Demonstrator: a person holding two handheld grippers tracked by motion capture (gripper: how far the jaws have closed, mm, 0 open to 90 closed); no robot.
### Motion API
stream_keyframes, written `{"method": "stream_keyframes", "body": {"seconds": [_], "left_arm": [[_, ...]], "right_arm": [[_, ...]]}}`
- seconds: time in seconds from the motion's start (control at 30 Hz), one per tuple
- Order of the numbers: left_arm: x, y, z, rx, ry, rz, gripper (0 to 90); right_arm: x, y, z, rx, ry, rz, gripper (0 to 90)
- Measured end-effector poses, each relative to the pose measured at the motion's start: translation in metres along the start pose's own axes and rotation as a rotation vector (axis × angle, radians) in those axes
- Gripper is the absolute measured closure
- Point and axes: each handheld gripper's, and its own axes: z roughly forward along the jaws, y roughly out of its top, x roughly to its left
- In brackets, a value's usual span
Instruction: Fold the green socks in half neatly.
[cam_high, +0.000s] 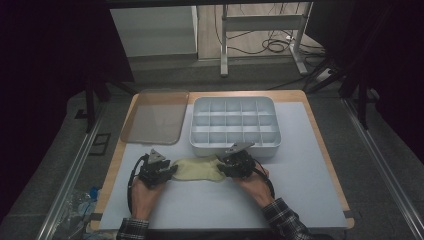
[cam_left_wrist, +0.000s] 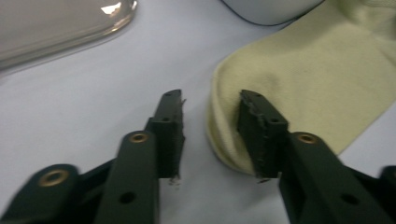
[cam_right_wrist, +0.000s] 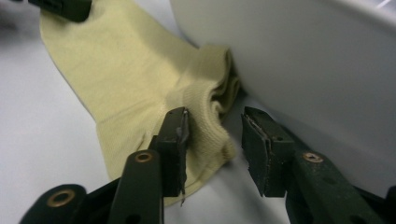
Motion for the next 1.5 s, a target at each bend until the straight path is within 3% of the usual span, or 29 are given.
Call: {"method": "stream_keyframes", "body": {"seconds": [0.13,0.2,0.3,0.33,0.47,0.6,0.87,1.27,1.5], "left_arm": [[0.001,-0.001,0.001,-0.004,-0.046,-0.054,73.6],[0.004,-0.002,0.001,-0.002,-0.067,-0.119,74.2],[0.003,0.001,0.001,0.016,-0.073,-0.133,76.6],[0.003,0.001,0.001,0.016,-0.073,-0.133,81.8],[0.002,0.001,0.002,0.012,-0.083,-0.121,85.3],[-0.003,0.003,0.000,0.001,-0.051,-0.071,86.0],[-0.011,0.009,-0.008,-0.023,-0.058,-0.032,86.0],[-0.030,0.016,-0.018,-0.042,-0.100,0.014,85.8],[-0.051,0.020,-0.020,-0.036,-0.141,0.044,85.5]], "right_arm": [[0.002,-0.002,0.002,0.008,0.008,0.005,70.0],[0.002,-0.002,0.002,0.012,0.028,0.010,77.0],[0.005,-0.001,0.002,0.019,0.027,0.008,80.2],[0.005,-0.001,0.002,0.019,0.027,0.008,80.2],[0.004,-0.001,0.001,0.023,0.035,0.017,81.1],[0.005,0.000,-0.003,0.020,0.048,0.020,81.1],[0.008,0.001,-0.017,0.004,0.060,0.017,81.1],[0.009,-0.008,-0.050,-0.013,0.071,0.021,81.0],[0.008,-0.022,-0.072,-0.019,0.076,0.038,81.0]]}}
